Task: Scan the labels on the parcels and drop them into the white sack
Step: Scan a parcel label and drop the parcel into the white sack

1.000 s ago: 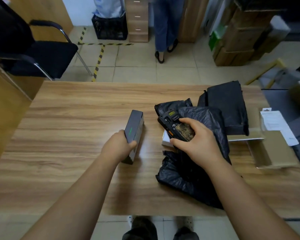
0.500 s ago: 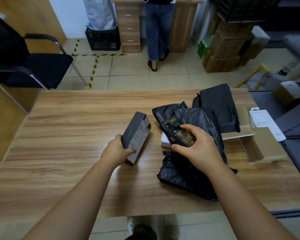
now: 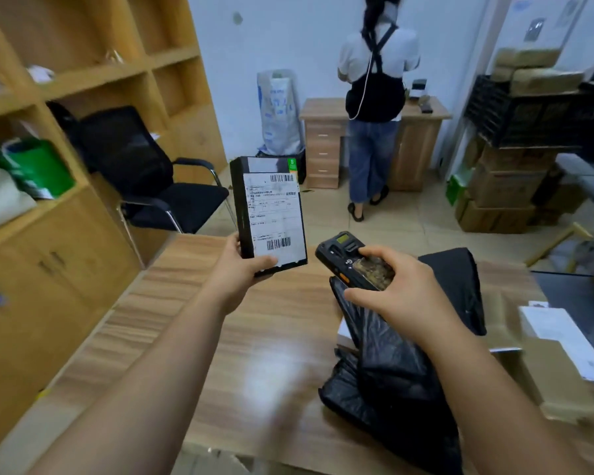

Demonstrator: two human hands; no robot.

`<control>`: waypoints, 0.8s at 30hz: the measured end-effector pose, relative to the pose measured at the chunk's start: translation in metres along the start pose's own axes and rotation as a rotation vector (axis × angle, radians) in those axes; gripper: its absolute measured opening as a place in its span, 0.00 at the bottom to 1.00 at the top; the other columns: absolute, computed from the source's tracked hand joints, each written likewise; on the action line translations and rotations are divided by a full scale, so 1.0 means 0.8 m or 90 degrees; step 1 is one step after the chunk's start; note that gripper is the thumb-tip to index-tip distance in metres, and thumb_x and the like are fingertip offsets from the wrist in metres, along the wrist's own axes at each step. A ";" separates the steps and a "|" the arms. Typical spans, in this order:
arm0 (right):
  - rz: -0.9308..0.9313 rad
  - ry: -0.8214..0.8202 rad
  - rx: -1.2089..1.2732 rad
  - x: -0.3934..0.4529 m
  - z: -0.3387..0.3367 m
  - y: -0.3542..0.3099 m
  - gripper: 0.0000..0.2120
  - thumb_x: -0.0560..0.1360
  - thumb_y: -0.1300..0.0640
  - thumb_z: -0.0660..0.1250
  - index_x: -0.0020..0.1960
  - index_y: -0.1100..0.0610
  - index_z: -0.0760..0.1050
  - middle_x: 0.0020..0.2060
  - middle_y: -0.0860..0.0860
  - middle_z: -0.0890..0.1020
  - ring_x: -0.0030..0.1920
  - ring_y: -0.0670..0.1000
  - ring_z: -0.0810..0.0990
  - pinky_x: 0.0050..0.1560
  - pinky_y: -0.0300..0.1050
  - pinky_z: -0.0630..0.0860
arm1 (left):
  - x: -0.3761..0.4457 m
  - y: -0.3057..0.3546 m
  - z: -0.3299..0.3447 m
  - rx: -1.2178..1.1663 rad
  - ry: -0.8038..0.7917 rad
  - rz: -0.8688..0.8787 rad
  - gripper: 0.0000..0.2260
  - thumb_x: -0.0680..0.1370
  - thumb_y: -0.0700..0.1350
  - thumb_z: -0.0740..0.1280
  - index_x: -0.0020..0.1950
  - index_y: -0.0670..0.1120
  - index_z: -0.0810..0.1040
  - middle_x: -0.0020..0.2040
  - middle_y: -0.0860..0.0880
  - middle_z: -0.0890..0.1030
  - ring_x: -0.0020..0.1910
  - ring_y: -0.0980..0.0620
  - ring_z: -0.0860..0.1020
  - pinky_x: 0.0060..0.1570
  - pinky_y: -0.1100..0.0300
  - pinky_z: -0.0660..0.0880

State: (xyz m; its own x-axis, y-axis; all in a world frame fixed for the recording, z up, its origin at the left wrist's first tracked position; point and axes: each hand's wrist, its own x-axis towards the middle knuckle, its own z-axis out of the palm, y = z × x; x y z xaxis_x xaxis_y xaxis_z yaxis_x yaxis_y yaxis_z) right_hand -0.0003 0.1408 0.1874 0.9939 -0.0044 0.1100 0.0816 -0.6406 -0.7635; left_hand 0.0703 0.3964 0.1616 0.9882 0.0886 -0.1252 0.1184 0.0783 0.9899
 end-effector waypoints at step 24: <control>-0.034 -0.165 -0.118 -0.003 0.048 -0.112 0.31 0.60 0.44 0.79 0.61 0.37 0.73 0.47 0.41 0.79 0.42 0.42 0.80 0.46 0.49 0.82 | -0.002 0.052 -0.123 0.155 0.120 0.158 0.22 0.74 0.37 0.73 0.63 0.51 0.68 0.57 0.55 0.79 0.57 0.55 0.78 0.57 0.56 0.75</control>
State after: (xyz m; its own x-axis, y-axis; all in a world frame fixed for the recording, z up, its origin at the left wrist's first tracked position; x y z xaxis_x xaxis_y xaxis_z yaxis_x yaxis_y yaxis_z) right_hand -0.0073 0.2275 0.2310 0.9763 0.2134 -0.0368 0.1433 -0.7641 -0.6290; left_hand 0.0639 0.4976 0.1964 0.9570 0.2580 0.1324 -0.0801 -0.2036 0.9758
